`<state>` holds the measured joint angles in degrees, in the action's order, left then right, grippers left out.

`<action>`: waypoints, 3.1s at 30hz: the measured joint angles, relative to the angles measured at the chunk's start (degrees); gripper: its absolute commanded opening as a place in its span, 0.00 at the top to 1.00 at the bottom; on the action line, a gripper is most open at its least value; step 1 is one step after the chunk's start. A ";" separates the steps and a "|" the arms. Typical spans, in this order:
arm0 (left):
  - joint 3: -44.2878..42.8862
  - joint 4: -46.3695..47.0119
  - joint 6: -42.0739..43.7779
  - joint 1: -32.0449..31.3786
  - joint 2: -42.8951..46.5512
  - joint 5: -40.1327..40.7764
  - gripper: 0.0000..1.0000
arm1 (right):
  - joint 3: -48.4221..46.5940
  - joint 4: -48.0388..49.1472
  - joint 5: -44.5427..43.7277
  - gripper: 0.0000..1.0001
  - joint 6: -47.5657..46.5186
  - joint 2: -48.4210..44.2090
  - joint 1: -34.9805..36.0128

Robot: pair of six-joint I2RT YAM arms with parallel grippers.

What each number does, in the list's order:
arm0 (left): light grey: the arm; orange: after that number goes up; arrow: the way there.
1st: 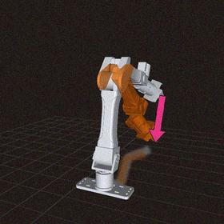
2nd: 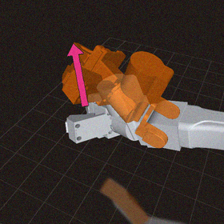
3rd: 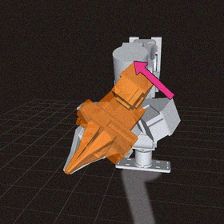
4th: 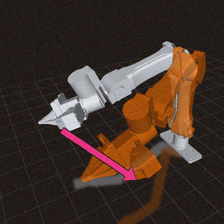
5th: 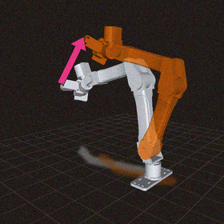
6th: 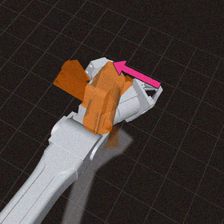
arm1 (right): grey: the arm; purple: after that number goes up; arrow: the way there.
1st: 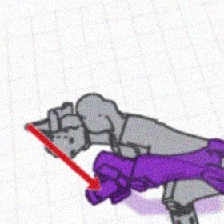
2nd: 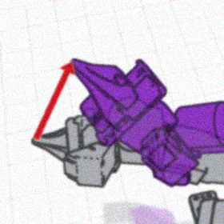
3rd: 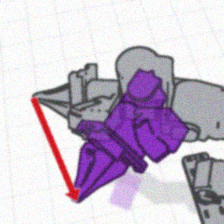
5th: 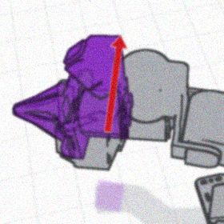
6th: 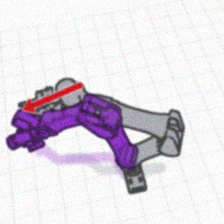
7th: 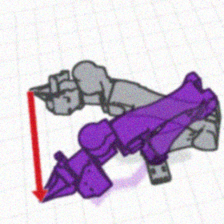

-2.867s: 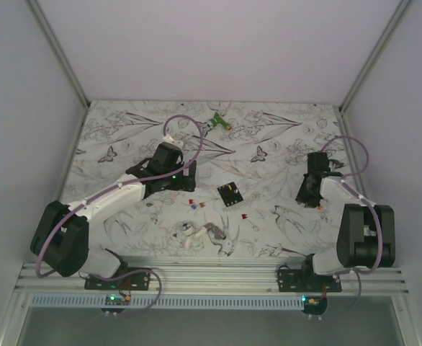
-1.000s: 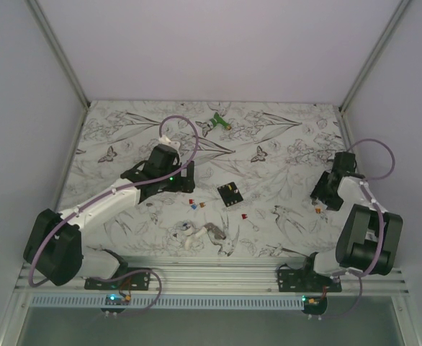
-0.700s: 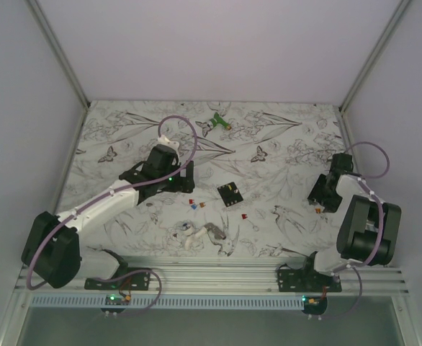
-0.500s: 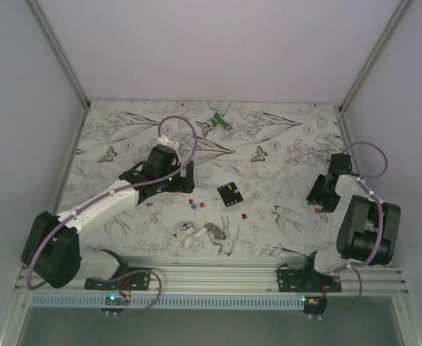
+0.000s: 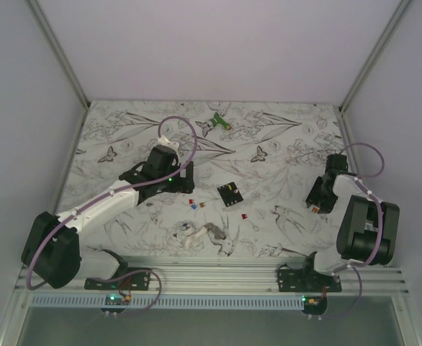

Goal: Snap on the fuse box
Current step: Pick up the fuse from the center of the board.

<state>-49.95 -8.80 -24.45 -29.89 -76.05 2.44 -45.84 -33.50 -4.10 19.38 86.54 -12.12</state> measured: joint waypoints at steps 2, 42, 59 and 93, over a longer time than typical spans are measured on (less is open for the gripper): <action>0.00 0.00 0.00 0.02 0.07 0.00 0.03 | 0.07 0.04 -0.76 0.54 0.39 0.00 0.00; 0.00 0.22 -0.66 0.02 0.24 -2.47 0.03 | 3.23 3.10 2.54 0.78 2.23 -3.26 2.43; 3.17 14.23 -9.22 -6.64 -0.70 -12.17 0.12 | 7.23 20.17 15.82 0.80 19.85 -15.13 25.38; 0.37 31.71 -6.56 -18.12 -6.84 -1.22 0.76 | 8.02 38.03 12.63 0.78 40.02 -20.31 44.76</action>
<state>-49.58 22.92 -31.00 -48.01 -82.89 1.21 -37.82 4.54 8.54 59.40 66.24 32.64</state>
